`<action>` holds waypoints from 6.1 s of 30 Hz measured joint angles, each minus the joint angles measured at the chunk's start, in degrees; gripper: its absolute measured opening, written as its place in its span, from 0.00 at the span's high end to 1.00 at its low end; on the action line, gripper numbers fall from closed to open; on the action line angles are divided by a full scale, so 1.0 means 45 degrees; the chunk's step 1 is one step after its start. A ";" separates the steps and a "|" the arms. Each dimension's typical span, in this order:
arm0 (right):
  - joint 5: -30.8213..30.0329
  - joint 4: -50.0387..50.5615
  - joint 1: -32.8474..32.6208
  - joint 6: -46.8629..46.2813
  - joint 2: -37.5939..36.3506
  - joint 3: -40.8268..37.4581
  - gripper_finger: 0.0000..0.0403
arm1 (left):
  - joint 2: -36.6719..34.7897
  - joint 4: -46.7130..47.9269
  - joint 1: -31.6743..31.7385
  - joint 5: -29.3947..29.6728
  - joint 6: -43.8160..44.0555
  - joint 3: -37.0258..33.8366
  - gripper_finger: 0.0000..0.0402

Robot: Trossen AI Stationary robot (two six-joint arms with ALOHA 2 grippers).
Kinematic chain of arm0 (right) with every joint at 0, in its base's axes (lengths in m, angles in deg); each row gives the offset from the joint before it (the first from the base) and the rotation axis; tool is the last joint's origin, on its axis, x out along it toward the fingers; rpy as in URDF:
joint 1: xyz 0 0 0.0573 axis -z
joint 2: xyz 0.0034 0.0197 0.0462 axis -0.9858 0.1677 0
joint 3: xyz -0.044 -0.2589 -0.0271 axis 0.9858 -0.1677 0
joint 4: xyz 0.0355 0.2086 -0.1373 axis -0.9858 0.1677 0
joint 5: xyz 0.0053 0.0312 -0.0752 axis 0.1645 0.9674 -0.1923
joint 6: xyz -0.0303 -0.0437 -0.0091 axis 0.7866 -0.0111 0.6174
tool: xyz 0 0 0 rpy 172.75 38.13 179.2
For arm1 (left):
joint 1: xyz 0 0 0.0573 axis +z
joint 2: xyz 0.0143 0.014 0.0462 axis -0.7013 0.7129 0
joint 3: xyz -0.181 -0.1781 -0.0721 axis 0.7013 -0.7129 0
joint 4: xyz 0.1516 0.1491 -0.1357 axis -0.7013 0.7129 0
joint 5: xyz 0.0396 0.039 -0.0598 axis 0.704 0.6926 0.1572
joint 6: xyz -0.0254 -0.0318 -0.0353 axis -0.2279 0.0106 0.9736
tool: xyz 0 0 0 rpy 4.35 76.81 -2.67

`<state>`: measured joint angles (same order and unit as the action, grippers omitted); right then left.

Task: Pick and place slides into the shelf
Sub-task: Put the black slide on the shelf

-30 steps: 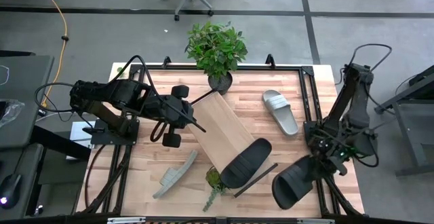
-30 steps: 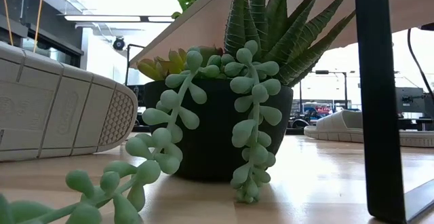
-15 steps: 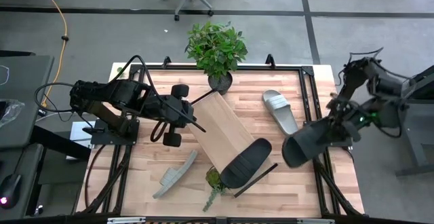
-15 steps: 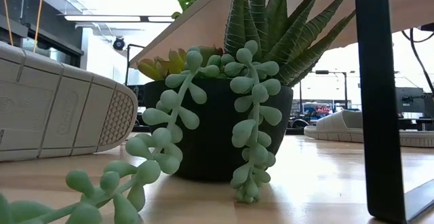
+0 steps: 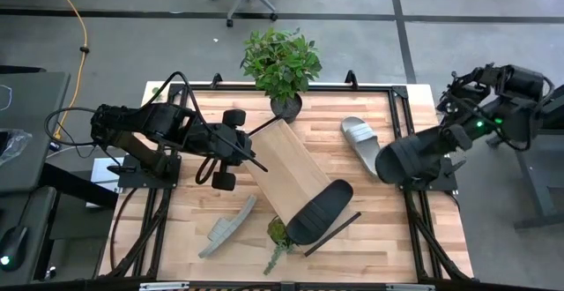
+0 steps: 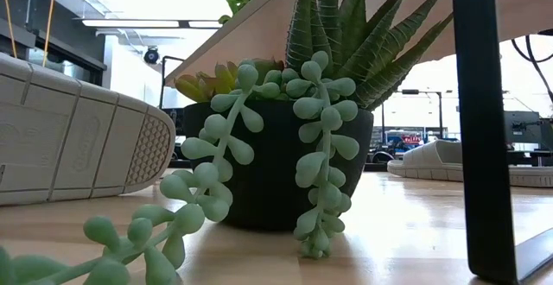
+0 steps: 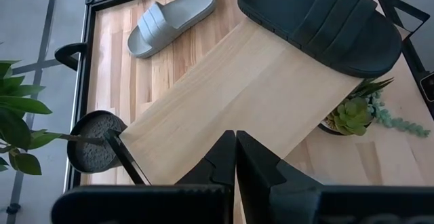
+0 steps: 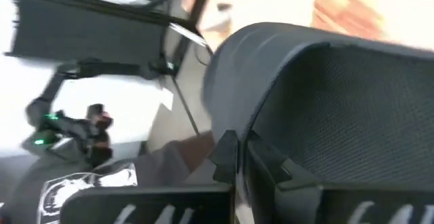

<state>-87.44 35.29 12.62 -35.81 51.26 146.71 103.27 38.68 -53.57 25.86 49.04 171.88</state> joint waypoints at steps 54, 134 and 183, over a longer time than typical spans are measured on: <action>0.0943 -0.2020 0.6110 0.5940 0.4185 0.4603 1.00 | 0.0000 -0.0660 -0.0001 -0.1152 0.0161 0.0000 0.99; 1.4397 -1.2003 1.5124 1.2605 0.8372 -0.3220 1.00 | 0.0000 0.1442 -0.0001 -0.3143 -0.0991 0.0000 0.99; 1.3230 -1.5082 1.3038 0.8493 0.8420 -0.5726 1.00 | 0.0000 0.1462 -0.0001 -0.3138 -0.1219 0.0000 0.99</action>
<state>-27.91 -32.58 71.29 2.41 89.15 120.95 103.27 45.26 -53.57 11.74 43.56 171.88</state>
